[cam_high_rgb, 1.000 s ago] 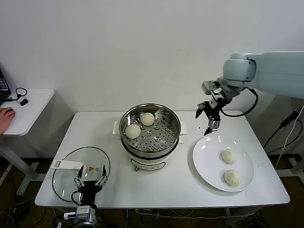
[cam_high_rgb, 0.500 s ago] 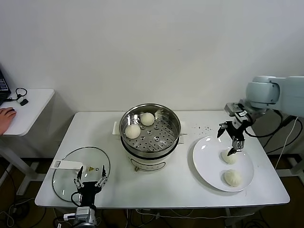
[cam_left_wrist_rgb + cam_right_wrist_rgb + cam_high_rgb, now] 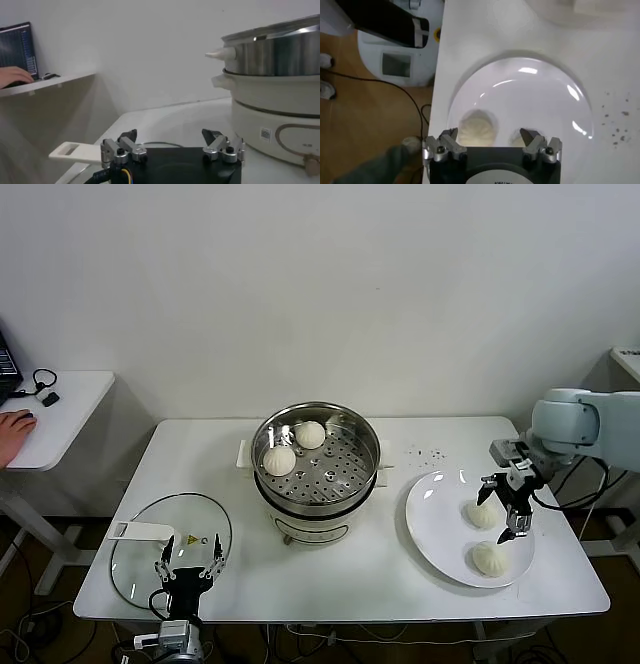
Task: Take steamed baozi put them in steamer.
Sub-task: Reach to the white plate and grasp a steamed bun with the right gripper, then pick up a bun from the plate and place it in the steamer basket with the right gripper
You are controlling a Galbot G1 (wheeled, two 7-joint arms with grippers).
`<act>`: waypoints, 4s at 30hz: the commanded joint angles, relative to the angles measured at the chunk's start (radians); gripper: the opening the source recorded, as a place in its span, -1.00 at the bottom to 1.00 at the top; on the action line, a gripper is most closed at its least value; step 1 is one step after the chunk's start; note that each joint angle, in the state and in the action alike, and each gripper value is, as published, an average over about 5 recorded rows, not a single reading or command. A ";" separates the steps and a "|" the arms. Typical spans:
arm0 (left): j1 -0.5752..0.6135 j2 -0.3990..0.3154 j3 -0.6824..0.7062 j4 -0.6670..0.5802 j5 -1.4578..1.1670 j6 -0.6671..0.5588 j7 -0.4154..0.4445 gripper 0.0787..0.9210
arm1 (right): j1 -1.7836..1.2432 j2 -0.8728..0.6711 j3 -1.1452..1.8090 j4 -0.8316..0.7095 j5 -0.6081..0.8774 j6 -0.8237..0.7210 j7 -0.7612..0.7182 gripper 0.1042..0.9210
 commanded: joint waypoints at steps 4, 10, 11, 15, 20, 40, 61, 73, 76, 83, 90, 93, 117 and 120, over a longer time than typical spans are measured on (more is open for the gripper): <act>-0.001 -0.049 -0.005 0.005 -0.001 -0.003 0.000 0.77 | -0.146 -0.069 0.070 -0.005 -0.053 -0.022 0.029 0.76; -0.002 -0.049 -0.004 0.014 0.001 -0.007 -0.001 0.77 | -0.206 -0.090 0.116 -0.031 -0.075 -0.022 0.035 0.76; -0.002 -0.049 -0.003 0.015 0.002 -0.008 -0.001 0.77 | -0.215 -0.090 0.125 -0.039 -0.077 -0.021 0.035 0.76; -0.003 -0.049 0.000 0.021 0.006 -0.010 -0.002 0.77 | -0.257 -0.088 0.162 -0.074 -0.092 -0.017 0.038 0.76; -0.005 -0.049 -0.002 0.027 0.006 -0.012 -0.002 0.77 | -0.309 -0.081 0.196 -0.109 -0.115 -0.012 0.039 0.76; -0.012 -0.049 -0.010 0.043 0.002 -0.017 -0.001 0.77 | -0.421 -0.015 0.249 -0.181 -0.137 -0.010 0.038 0.76; -0.011 -0.049 -0.004 0.038 0.002 -0.017 -0.002 0.77 | -0.413 -0.020 0.245 -0.168 -0.153 -0.015 0.059 0.63; -0.011 -0.049 -0.004 0.034 0.003 -0.018 -0.001 0.77 | -0.384 -0.023 0.240 -0.159 -0.149 -0.015 0.063 -0.05; -0.012 -0.049 -0.004 0.034 0.003 -0.018 -0.001 0.77 | -0.330 -0.021 0.221 -0.145 -0.136 -0.010 0.060 -0.07; -0.016 -0.049 0.003 0.032 0.007 -0.014 0.000 0.77 | -0.098 0.028 0.092 -0.092 -0.075 0.027 0.031 -0.06; -0.017 -0.049 0.011 0.029 0.011 -0.013 0.001 0.77 | 0.072 0.113 0.063 -0.078 -0.033 0.087 -0.006 -0.06; -0.016 -0.049 0.011 0.025 0.011 -0.011 0.002 0.77 | 0.114 0.145 0.084 -0.078 -0.018 0.119 -0.020 -0.06; -0.018 -0.049 0.021 0.036 0.028 -0.011 0.000 0.77 | 0.174 0.455 0.240 -0.110 -0.199 0.736 0.041 -0.14; -0.018 -0.049 0.021 0.037 0.029 -0.011 -0.001 0.77 | 0.132 0.493 0.272 -0.113 -0.268 0.763 0.065 -0.13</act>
